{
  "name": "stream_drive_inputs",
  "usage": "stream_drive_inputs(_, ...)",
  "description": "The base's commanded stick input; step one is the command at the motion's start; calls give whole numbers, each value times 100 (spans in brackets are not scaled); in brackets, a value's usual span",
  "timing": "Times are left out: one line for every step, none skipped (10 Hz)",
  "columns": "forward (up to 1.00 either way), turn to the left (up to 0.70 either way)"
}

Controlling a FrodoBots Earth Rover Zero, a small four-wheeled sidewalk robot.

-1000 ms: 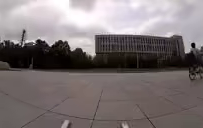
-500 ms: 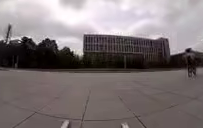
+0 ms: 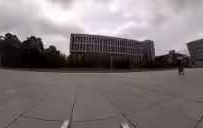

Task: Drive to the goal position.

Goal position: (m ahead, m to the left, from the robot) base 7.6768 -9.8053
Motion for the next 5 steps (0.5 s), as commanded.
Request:
stream_drive_inputs(0,-91)
stream_drive_inputs(0,-91)
stream_drive_inputs(0,-91)
stream_drive_inputs(0,-91)
stream_drive_inputs(0,-91)
